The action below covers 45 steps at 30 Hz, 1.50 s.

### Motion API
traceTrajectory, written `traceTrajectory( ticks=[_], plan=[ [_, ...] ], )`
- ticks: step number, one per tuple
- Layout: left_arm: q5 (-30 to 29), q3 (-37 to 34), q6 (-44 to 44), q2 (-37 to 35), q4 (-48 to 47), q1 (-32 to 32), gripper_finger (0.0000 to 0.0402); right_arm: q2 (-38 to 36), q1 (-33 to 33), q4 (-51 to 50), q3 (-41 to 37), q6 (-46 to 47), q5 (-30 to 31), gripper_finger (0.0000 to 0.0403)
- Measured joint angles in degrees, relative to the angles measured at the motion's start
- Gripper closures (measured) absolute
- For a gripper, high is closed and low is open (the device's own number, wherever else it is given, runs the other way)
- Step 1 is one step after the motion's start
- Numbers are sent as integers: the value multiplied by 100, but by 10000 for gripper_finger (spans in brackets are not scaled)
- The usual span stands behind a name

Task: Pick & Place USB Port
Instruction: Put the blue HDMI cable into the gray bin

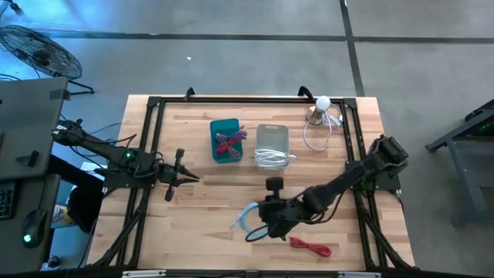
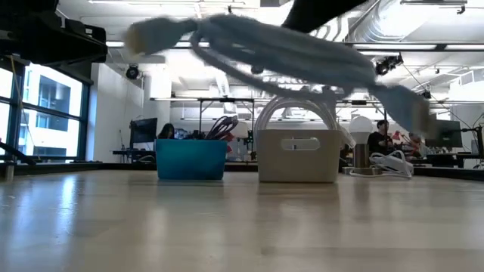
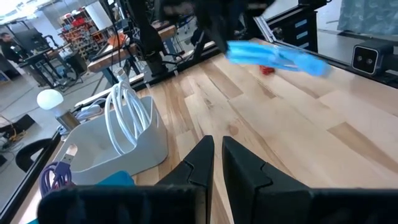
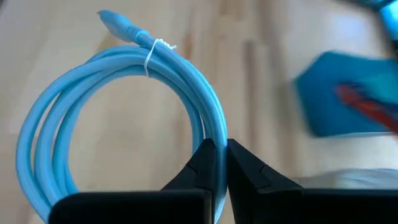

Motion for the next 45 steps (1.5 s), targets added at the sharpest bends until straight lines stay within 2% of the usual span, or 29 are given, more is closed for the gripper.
traceTrajectory(
  ticks=[10,17,29,38,45],
  plan=[
    [-48,0,41,2,-4,1,371,-632,-9,-1116,678,-387,1708,393],
    [-98,0,199,-1,-8,1,371,-1294,-426,-1176,707,-803,2224,393],
    [-415,0,240,2,-352,2,371,-2008,-1733,-1293,707,-1179,2271,393],
    [-415,0,240,2,-345,1,371,-1997,-2704,-1471,705,-1298,2178,393],
    [-413,0,240,-1,-343,2,371,-1992,-3332,-1609,255,-1210,2036,393]
  ],
)
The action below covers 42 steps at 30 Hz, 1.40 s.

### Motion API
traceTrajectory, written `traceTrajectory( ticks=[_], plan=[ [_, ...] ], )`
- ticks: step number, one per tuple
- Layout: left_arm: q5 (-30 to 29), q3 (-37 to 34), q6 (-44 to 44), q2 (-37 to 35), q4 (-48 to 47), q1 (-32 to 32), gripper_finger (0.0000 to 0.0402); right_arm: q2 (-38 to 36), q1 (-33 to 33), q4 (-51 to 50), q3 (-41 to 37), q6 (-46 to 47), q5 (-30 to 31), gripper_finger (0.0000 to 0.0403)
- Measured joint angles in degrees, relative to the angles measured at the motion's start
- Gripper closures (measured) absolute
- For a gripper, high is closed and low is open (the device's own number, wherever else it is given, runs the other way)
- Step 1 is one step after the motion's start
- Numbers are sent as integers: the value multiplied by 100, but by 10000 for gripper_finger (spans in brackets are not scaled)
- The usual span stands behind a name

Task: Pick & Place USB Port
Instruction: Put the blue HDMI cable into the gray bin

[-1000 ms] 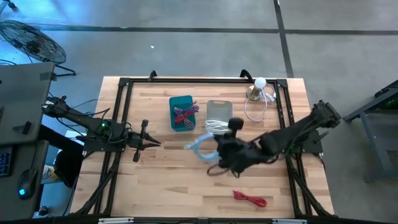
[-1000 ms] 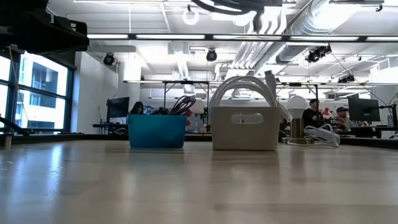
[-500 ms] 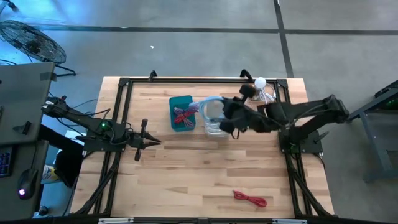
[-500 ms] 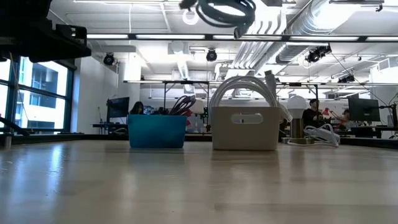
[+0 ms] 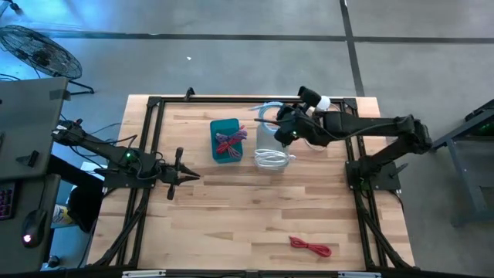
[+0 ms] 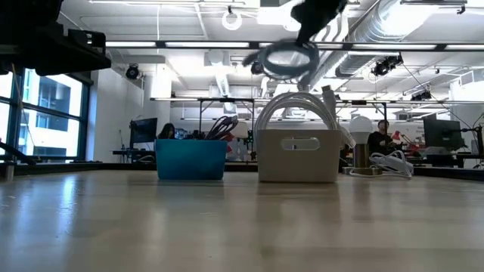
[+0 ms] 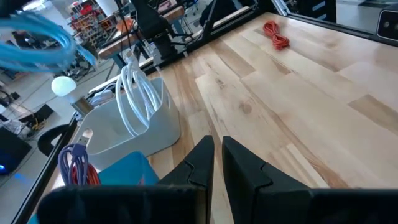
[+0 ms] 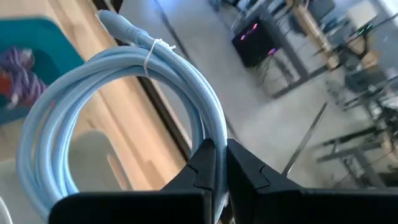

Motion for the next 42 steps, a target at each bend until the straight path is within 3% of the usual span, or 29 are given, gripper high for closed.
traceTrajectory(
  ticks=[13,27,35,42],
  plan=[
    [-106,0,0,0,1,0,371,9,-541,1085,-1491,83,-941,393],
    [-258,0,104,0,11,0,371,7,-527,1330,-2198,640,-1715,393],
    [-258,0,103,0,72,-1,371,7,-529,1657,-2448,732,-2888,393],
    [-256,0,85,1,68,-1,371,7,-529,1687,-2450,724,-3032,329]
  ],
)
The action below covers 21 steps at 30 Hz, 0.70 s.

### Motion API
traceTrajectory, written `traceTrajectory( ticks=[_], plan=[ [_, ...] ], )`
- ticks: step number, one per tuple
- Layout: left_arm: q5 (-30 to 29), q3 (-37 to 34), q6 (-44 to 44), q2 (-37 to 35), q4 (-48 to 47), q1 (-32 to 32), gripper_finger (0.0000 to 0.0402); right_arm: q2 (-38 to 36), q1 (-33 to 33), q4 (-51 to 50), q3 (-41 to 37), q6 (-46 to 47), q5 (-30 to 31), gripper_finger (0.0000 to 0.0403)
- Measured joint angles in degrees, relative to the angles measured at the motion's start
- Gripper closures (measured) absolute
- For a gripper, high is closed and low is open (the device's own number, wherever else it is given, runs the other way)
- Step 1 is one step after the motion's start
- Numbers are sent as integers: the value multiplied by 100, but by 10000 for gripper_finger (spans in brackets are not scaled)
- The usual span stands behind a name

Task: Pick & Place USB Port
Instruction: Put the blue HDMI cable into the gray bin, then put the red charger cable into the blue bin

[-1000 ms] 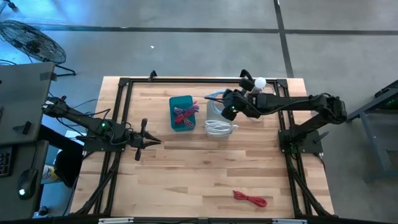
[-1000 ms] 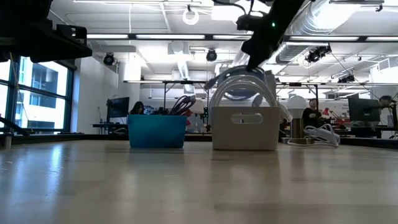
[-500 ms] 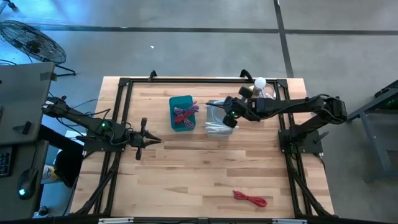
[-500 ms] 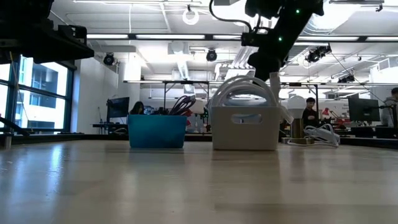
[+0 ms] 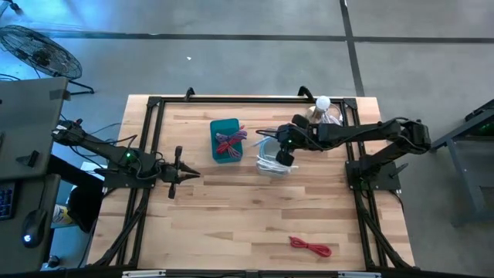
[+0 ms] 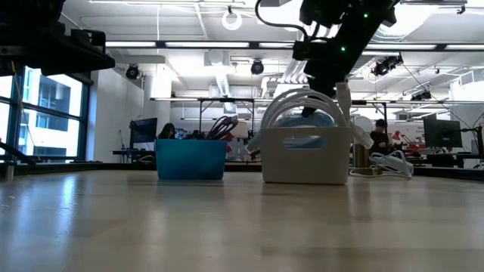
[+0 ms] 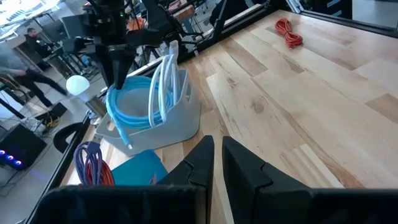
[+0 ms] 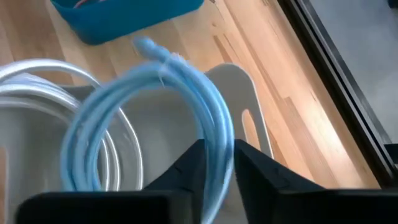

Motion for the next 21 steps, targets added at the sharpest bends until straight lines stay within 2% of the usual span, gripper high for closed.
traceTrajectory(
  ticks=[11,15,21],
  plan=[
    [0,0,-4,-1,-4,0,371,-247,4,-11,-1,-50,136,227],
    [2,0,-3,0,-7,1,371,-769,5,0,1,-162,170,207],
    [-11,0,16,1,-26,-2,371,-1999,354,-2,6,-246,-72,204]
  ],
)
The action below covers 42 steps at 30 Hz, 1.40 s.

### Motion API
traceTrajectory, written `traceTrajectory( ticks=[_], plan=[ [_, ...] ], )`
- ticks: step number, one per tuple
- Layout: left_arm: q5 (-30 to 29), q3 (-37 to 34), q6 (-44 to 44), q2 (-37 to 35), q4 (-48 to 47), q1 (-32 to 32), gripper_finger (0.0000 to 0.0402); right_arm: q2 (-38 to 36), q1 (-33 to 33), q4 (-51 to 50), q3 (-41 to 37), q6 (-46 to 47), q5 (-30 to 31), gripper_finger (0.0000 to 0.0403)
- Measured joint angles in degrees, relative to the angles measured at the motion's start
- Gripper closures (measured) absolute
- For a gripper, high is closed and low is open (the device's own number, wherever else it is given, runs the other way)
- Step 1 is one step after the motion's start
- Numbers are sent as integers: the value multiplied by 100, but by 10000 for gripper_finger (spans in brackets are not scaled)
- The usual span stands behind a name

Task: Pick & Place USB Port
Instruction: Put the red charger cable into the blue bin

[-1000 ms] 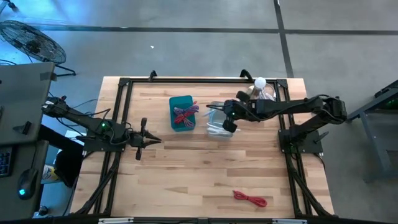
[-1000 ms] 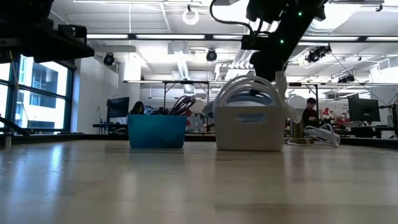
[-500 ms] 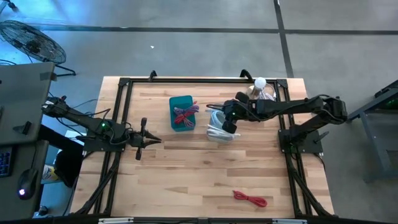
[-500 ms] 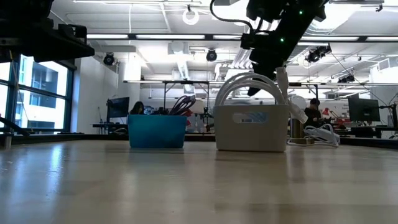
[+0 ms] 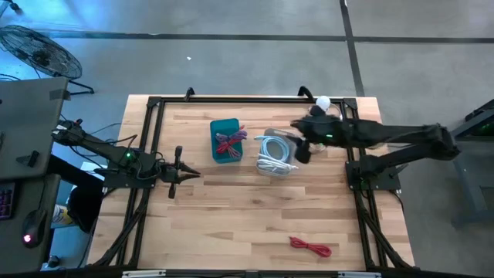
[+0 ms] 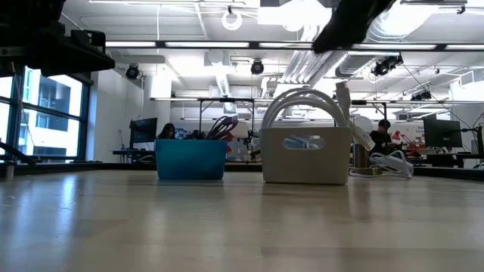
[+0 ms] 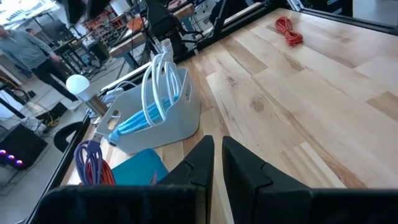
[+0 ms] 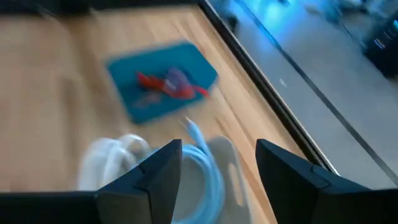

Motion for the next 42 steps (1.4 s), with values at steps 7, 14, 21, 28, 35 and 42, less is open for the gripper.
traceTrajectory(
  ticks=[7,14,21,28,35,42],
  plan=[
    [-22,0,44,-2,2,2,371,-1119,959,-219,4,634,-1128,204],
    [-35,0,46,-2,2,0,371,-1130,2162,-934,4,1823,-1426,204],
    [-33,0,-59,-2,4,0,371,-523,3031,-1126,4,2729,-1377,204],
    [5,0,-149,0,4,1,371,409,3653,-1126,4,3714,-1383,204],
    [193,0,-223,0,6,2,371,1397,4252,-1101,4,4729,-1423,204],
    [198,0,-402,-1,7,1,371,2153,4747,-547,2,5485,-1582,204]
  ],
)
